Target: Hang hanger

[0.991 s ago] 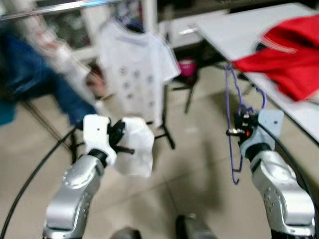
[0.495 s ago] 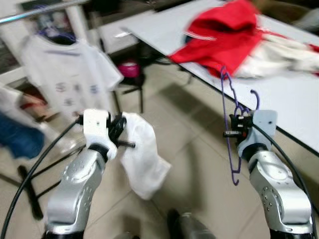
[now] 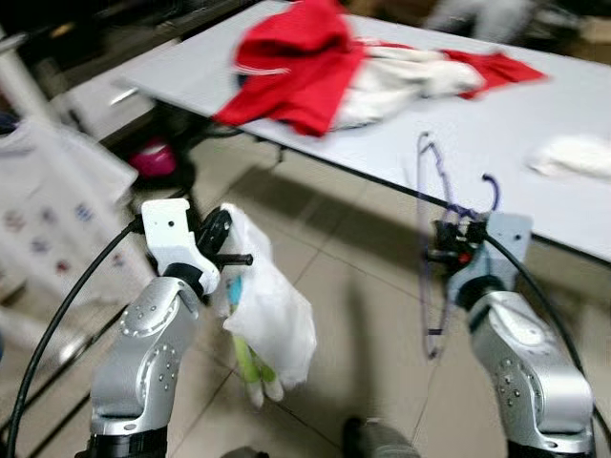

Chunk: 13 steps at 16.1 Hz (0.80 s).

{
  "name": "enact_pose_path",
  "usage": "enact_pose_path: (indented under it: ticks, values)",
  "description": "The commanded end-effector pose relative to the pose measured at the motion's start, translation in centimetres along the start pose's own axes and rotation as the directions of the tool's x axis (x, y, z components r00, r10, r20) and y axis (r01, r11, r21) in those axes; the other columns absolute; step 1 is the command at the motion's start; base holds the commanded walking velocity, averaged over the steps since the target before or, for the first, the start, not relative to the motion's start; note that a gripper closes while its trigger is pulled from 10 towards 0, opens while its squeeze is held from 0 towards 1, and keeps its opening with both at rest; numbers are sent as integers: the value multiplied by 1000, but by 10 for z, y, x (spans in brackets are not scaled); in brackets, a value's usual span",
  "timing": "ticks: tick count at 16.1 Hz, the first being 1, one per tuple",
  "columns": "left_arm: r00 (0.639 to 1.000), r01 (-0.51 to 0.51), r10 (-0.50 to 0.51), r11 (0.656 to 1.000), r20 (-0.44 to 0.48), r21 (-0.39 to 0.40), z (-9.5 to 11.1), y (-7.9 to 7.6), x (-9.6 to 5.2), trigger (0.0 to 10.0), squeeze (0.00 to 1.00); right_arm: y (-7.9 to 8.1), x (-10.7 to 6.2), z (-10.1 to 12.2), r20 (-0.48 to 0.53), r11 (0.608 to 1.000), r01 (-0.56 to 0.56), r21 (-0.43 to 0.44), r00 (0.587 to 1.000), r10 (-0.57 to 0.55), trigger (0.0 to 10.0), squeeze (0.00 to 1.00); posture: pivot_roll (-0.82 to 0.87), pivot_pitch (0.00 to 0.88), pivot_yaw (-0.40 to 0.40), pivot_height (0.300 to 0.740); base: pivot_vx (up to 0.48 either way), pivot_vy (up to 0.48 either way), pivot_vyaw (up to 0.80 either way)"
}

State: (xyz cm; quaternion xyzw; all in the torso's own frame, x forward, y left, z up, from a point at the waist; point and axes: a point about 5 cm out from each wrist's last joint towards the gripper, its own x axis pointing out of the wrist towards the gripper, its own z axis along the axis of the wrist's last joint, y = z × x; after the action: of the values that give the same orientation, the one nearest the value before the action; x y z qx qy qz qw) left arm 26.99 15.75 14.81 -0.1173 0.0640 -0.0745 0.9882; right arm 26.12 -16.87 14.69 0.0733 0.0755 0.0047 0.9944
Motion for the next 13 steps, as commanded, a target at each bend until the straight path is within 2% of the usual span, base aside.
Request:
enact_pose_path:
  ticks: [1, 2, 3, 4, 5, 6, 7, 9, 10, 11, 13]
  values:
    - [1000, -14, 13, 999, -28, -31, -2, 2, -3, 10000, 0, -3, -2, 6, 22, 1000, 19, -6, 1000, -19, 10000, 0, -138, 112, 74, 740, 0, 0, -800]
    - [999, -6, 4, 998, -39, -66, -4, 1, -4, 10000, 0, -2, 0, 5, 19, 999, 32, -18, 999, -32, 10000, 0, -140, 107, 70, 740, 0, 0, -781]
    - [999, -4, 1, 998, -39, -64, -4, 0, -4, 10000, 0, -2, 0, 6, 18, 999, 32, -26, 999, -32, 10000, 0, -140, 107, 70, 740, 0, 0, -750]
    - [1000, -1, 1, 1000, 8, 15, 0, -1, -1, 10000, 0, -3, 0, 7, 5, 998, 33, -62, 999, -32, 10000, 0, -143, 108, 70, 740, 0, 0, -750]
    - [999, -11, 9, 999, 41, 38, 3, -1, -1, 10000, 0, -5, 0, 6, -3, 998, 30, -62, 1000, -30, 10000, 0, -138, 122, 74, 740, 0, 0, -750]
    - [999, -8, 8, 1000, 49, 10, 5, 0, -2, 10000, 0, -7, -1, 6, 2, 998, 30, -49, 1000, -30, 10000, 0, -138, 122, 74, 740, 0, 0, -744]
    - [996, -66, 64, 998, 61, 17, 7, 6, -3, 10000, 0, -11, -2, 9, 59, 991, 69, -117, 996, -63, 10000, 0, -145, 119, 72, 740, 0, 0, -750]
    - [996, -69, 68, 997, 63, 15, 9, 11, -3, 10000, 0, -9, -2, 10, 51, 996, 37, -76, 998, -33, 10000, 0, -161, 103, 72, 740, 0, 0, -800]
    - [995, -69, 62, 994, 75, 86, 12, 11, -1, 10000, 0, -7, -1, 15, 67, 997, 15, -69, 998, -10, 10000, 0, -165, 103, 72, 740, 0, 0, -800]
    - [997, -72, 69, 983, 25, 171, 8, 9, 0, 10000, 0, -6, 1, 21, 85, 998, 9, -62, 996, -3, 10000, 0, -163, 115, 77, 740, 0, 0, -800]
    - [1000, -26, 23, 983, 18, 182, 7, 2, -2, 10000, 0, -4, 0, 20, 49, 995, -32, -96, 998, 37, 10000, 0, -163, 117, 72, 740, 0, 0, -750]
